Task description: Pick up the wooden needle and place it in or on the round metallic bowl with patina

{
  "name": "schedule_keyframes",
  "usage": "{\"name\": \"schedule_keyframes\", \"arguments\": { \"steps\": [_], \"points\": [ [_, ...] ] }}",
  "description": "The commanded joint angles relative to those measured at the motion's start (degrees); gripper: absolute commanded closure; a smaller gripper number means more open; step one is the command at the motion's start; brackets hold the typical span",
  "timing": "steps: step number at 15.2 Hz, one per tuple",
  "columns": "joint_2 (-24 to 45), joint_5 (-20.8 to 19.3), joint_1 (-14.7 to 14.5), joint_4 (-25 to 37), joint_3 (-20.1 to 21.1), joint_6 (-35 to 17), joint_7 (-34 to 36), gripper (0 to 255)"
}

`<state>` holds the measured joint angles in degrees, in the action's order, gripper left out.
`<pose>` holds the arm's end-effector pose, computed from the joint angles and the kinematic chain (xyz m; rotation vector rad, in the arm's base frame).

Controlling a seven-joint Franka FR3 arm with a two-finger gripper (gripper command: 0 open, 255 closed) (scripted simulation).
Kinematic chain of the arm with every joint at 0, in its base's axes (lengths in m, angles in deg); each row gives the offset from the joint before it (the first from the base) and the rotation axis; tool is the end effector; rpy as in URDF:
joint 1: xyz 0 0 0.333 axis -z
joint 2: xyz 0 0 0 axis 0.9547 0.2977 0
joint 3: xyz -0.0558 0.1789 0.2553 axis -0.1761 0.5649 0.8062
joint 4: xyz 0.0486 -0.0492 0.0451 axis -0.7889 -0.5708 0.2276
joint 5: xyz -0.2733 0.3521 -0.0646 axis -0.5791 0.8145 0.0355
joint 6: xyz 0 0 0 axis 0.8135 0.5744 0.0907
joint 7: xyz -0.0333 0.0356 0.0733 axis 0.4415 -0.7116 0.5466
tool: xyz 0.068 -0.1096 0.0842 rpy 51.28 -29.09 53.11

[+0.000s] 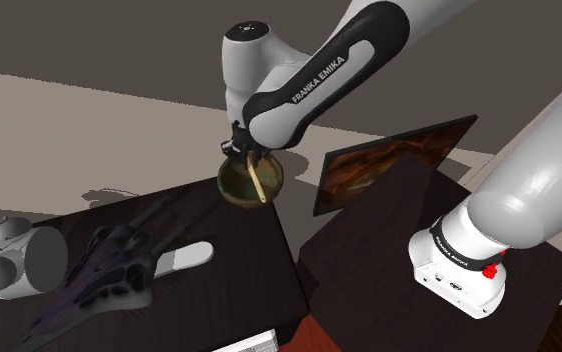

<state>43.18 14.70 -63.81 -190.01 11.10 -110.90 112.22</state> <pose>0.4971 0.2375 0.1951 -3.0040 0.6386 -0.0644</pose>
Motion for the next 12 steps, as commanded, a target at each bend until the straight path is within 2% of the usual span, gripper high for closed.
{"name": "schedule_keyframes", "arguments": {
  "steps": [1, 10, 12],
  "points": [
    [1.52, -1.63, -0.10, -0.03, -0.63, -1.51, 1.04, 255],
    [8.56, -9.31, -2.54, -0.28, -4.13, -7.70, 6.36, 255],
    [8.55, -9.30, -2.55, -0.28, -4.13, -7.70, 6.36, 255]
  ]
}}
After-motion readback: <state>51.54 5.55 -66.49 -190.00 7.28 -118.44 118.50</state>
